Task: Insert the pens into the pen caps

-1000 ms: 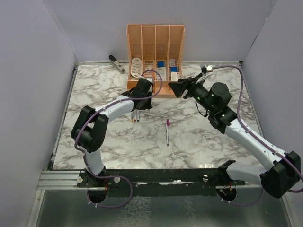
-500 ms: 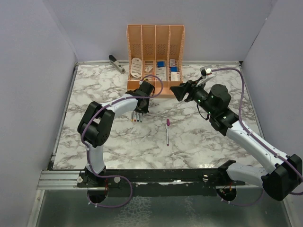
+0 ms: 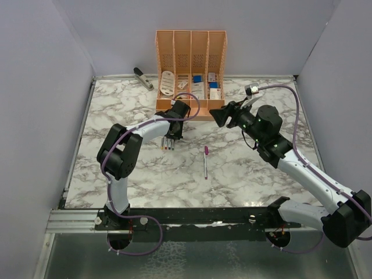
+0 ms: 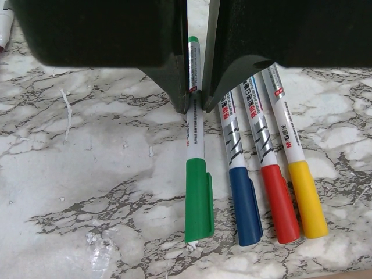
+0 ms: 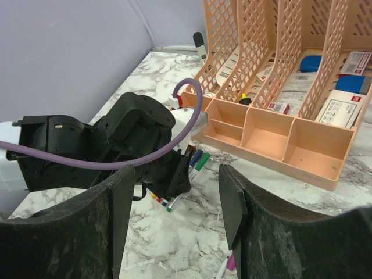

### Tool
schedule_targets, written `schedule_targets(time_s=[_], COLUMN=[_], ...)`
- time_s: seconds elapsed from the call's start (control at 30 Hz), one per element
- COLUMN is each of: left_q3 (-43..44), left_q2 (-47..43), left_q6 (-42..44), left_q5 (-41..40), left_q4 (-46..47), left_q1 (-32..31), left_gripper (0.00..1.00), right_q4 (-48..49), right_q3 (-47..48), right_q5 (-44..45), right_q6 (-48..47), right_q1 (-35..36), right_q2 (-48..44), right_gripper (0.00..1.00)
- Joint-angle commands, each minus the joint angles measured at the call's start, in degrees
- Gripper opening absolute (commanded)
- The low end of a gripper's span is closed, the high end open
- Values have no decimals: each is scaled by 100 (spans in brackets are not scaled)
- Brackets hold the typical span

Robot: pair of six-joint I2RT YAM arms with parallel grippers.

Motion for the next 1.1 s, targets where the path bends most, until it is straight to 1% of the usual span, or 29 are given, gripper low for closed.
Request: schedule_targets(time_s=[0.0, 0.1, 0.3, 0.4, 0.73, 0.8, 0.9, 1.03, 1.07], left_q3=[160, 268, 450, 503, 436, 409, 361, 215, 45], left_q2=[117, 156, 200, 194, 59, -60, -253, -481, -547], left_q6=[-76, -81, -93, -98, -140, -123, -17, 202, 247], left_q5=[-131, -78, 87, 98, 122, 157, 302, 781, 830], left_q4=[-74, -81, -84, -84, -55, -23, 82, 308, 352], left_q1=[-7, -5, -7, -8, -8, -7, -27, -146, -231], left_gripper=[10, 13, 22, 25, 26, 27, 27, 28, 29], right_q4=[-71, -85, -98, -91, -130, -245, -739, -1419, -1612], right_q3=[-71, -84, -125, -164, -237, -220, -129, -98, -80], right_q5=[178, 159, 146, 166, 201, 388, 930, 1566, 1663], right_q6=[-68, -75, -93, -96, -73, -80, -5, 122, 133], right_q1=[22, 18, 22, 22, 20, 22, 22, 22, 22], right_q2=[-175, -166, -220, -260, -343, -333, -240, -135, -97], right_gripper=[59, 59, 59, 59, 59, 59, 59, 58, 57])
